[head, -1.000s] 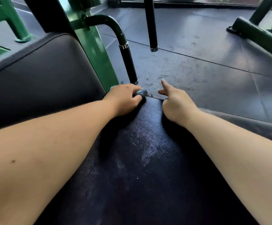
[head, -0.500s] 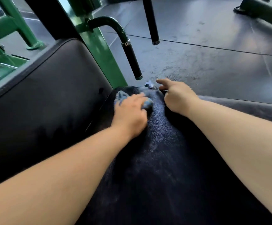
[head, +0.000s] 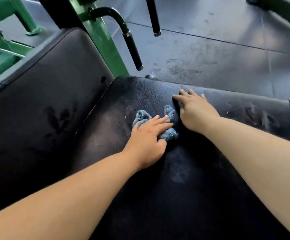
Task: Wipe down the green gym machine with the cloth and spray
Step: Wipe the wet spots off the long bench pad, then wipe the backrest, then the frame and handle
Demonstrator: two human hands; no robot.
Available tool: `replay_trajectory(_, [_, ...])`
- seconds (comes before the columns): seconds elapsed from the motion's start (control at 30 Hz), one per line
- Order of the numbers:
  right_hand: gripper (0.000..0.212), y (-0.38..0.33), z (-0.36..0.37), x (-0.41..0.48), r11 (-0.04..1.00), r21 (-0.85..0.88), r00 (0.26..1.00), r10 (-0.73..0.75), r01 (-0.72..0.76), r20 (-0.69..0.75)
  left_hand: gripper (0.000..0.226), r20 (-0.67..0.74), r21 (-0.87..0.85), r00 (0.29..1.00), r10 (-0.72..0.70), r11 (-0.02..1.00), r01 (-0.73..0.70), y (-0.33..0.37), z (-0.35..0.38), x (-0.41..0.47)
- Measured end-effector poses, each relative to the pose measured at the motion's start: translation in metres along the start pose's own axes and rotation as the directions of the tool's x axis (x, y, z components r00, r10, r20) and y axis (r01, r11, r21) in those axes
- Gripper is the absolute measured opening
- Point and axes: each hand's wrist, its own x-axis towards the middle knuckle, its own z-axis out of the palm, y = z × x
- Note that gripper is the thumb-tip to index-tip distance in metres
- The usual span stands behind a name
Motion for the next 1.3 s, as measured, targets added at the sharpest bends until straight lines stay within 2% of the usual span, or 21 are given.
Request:
replay_trajectory(0.17, [0.058,-0.016,0.005,-0.069,0.995,0.086,0.994,-0.050,0.042,0.100,0.066,0.078,-0.114,0.990,-0.116,0.986,0.125,0.020,0.015,-0.074])
replay_trajectory(0.27, [0.055,-0.028,0.001,-0.121,0.968,0.249,0.998,0.013,-0.029,0.067,0.070,0.051,-0.258,0.969,-0.243,0.934,0.248,0.034,0.012,-0.118])
replay_trajectory(0.37, [0.048,-0.043,-0.010,-0.178,0.923,0.364,0.992,0.128,-0.128,0.024,0.055,-0.031,-0.403,0.851,-0.525,0.785,0.470,0.048,-0.005,-0.154])
replay_trajectory(0.43, [0.043,-0.054,-0.013,-0.213,0.927,0.354,0.992,0.126,-0.125,0.020,0.042,0.000,-0.483,0.777,-0.629,0.681,0.551,0.058,-0.017,-0.178])
replay_trajectory(0.53, [0.032,-0.071,-0.015,-0.269,0.912,0.358,0.979,0.193,-0.202,0.063,0.032,0.168,-0.473,0.752,-0.638,0.617,0.629,0.080,-0.030,-0.224])
replay_trajectory(0.63, [0.019,-0.093,-0.013,-0.326,0.867,0.357,0.936,0.298,-0.348,0.187,0.034,0.265,-0.322,0.747,-0.610,0.674,0.665,0.090,-0.029,-0.274])
replay_trajectory(0.77, [0.034,-0.111,0.006,-0.407,0.853,0.313,0.889,0.311,-0.417,0.337,0.035,0.356,-0.197,0.733,-0.580,0.720,0.666,0.099,-0.007,-0.332])
replay_trajectory(0.93, [0.027,-0.104,0.061,-0.468,0.914,0.188,0.874,0.259,-0.359,0.410,0.036,0.377,-0.182,0.712,-0.593,0.706,0.684,0.097,0.027,-0.372])
replay_trajectory(1.0, [0.040,-0.090,0.095,-0.485,0.935,0.111,0.856,0.254,-0.336,0.449,0.037,0.365,-0.183,0.706,-0.607,0.697,0.694,0.090,0.050,-0.385])
replay_trajectory(1.07, [0.055,-0.078,0.127,-0.502,0.912,0.066,0.811,0.325,-0.405,0.486,0.036,0.344,-0.187,0.701,-0.625,0.686,0.703,0.087,0.071,-0.399])
replay_trajectory(1.17, [0.064,-0.059,0.167,-0.510,0.825,0.136,0.732,0.395,-0.549,0.555,0.035,0.321,-0.214,0.701,-0.637,0.672,0.709,0.078,0.096,-0.412])
replay_trajectory(1.23, [0.056,-0.051,0.187,-0.508,0.801,0.184,0.739,0.401,-0.570,0.542,0.036,0.312,-0.252,0.696,-0.646,0.651,0.717,0.071,0.106,-0.418])
replay_trajectory(1.3, [0.039,-0.047,0.196,-0.501,0.797,0.210,0.768,0.417,-0.566,0.485,0.036,0.304,-0.287,0.702,-0.644,0.641,0.712,0.064,0.106,-0.420])
